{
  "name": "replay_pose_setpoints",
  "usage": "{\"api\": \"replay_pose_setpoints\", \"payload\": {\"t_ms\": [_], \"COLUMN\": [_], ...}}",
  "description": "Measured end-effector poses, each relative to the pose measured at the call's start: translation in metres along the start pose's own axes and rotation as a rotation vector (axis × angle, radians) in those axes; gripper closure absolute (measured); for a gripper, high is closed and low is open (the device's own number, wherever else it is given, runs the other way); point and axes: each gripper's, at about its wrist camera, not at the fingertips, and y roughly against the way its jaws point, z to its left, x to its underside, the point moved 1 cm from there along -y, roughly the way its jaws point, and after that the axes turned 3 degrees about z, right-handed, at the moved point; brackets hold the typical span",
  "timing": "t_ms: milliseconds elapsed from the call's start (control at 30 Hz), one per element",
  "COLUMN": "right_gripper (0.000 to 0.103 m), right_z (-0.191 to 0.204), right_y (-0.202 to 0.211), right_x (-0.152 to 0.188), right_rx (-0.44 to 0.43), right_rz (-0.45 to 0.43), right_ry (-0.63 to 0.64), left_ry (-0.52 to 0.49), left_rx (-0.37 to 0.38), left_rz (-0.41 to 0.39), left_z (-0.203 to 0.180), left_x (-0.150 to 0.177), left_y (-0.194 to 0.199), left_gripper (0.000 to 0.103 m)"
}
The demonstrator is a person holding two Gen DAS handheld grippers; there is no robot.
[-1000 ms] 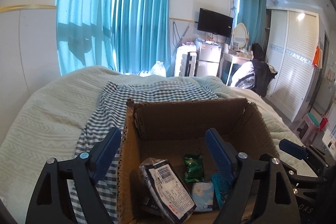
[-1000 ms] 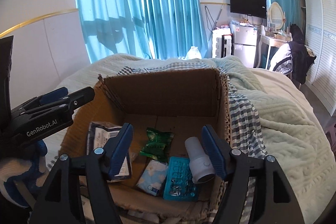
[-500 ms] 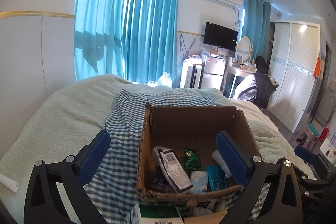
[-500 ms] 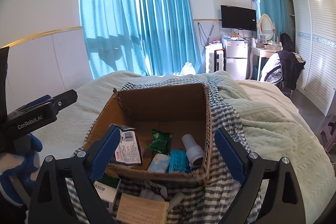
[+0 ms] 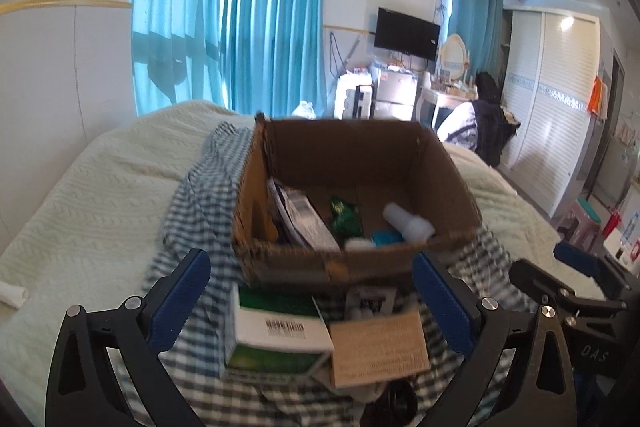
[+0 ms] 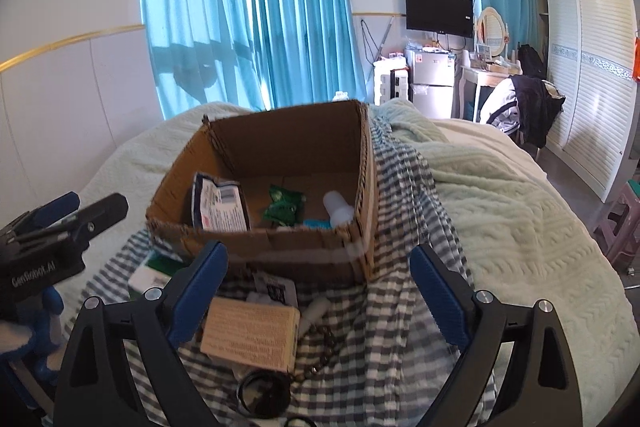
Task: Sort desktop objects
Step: 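Move both open tools back down to the items beside the box, then grasp a black ring with the left tool while the right tool grasps another black ring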
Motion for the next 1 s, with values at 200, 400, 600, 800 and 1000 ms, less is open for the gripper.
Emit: {"api": "replay_pose_setpoints", "payload": {"t_ms": [200, 400, 600, 800, 1000], "right_gripper": [0.010, 0.031, 0.046, 0.053, 0.054], "right_z": [-0.004, 0.000, 0.006, 0.001, 0.011], "right_y": [-0.008, -0.023, -0.035, -0.043, -0.056], "right_x": [0.033, 0.063, 0.093, 0.121, 0.140], "right_rx": [-0.001, -0.012, -0.021, -0.035, -0.064], "right_rz": [0.091, 0.212, 0.336, 0.446, 0.523], "right_ry": [0.033, 0.087, 0.135, 0.156, 0.208], "left_ry": [-0.026, -0.068, -0.092, -0.107, -0.111], "left_rx": [0.026, 0.044, 0.068, 0.088, 0.095], "left_rz": [0.109, 0.185, 0.257, 0.319, 0.397], "left_z": [-0.015, -0.027, -0.034, -0.043, -0.045], "left_x": [0.048, 0.082, 0.098, 0.116, 0.130], "left_y": [-0.011, -0.020, -0.038, -0.058, -0.081], "left_gripper": [0.000, 0.007, 0.012, 0.013, 0.025]}}
